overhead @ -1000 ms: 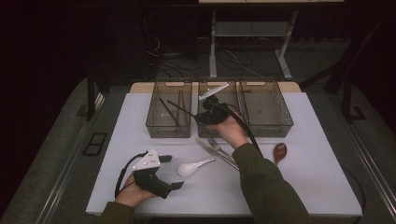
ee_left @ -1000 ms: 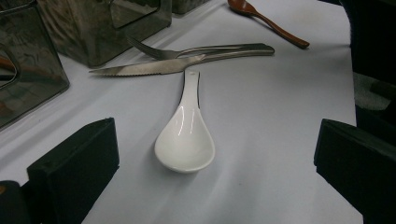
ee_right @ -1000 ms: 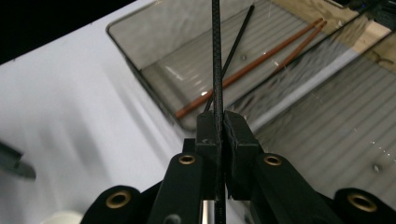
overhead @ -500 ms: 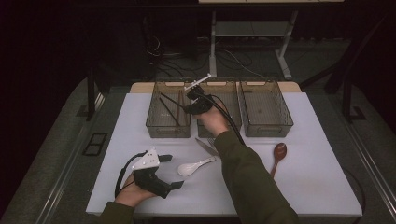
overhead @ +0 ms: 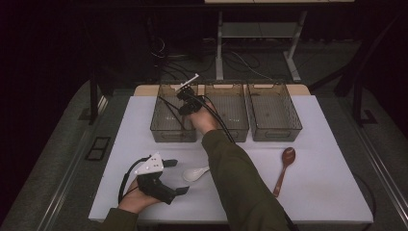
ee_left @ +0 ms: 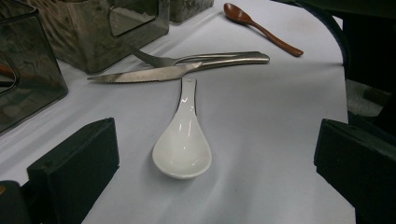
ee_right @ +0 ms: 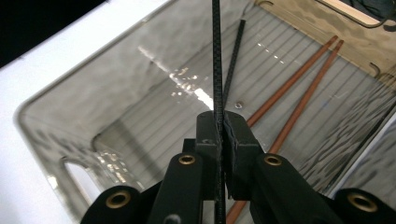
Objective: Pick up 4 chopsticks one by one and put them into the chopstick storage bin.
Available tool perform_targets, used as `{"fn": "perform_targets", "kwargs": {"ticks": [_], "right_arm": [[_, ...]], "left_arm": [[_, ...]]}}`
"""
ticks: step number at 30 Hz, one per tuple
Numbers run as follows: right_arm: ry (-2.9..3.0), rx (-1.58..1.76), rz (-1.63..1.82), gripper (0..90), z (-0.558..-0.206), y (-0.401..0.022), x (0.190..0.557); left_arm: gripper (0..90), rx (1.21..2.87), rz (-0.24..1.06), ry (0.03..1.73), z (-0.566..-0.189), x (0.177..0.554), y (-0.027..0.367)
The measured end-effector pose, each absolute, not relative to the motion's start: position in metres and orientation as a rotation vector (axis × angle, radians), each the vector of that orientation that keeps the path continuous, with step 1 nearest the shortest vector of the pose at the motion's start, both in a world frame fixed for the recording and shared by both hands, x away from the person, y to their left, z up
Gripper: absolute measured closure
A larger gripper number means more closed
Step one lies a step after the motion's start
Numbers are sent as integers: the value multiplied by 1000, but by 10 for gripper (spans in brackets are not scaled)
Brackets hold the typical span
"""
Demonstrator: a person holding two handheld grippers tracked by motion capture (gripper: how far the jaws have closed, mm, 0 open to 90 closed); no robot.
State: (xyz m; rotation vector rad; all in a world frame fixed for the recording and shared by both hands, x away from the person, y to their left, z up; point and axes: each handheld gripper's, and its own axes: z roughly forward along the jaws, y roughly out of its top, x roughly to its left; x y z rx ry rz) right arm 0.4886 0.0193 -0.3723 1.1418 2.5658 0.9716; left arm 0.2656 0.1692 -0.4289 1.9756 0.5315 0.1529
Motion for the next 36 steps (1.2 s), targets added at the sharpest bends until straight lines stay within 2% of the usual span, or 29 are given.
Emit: {"fn": "perform_targets", "kwargs": {"ticks": [3, 4, 12, 28, 36], "right_arm": [[2563, 1148, 976, 824, -375, 21, 491], [2557, 1149, 984, 763, -375, 21, 491], [2532, 1136, 1043, 566, -366, 15, 489], [2552, 1070, 1228, 383, -353, -30, 465], [2524, 1014, 1321, 356, -347, -66, 445]], "left_arm": [[0, 1976, 152, 532, -429, 266, 169], [0, 1976, 152, 530, -429, 266, 169], [0, 1975, 153, 532, -429, 266, 169], [0, 1985, 159, 519, -430, 267, 169], [0, 1986, 152, 534, -431, 268, 171]]}}
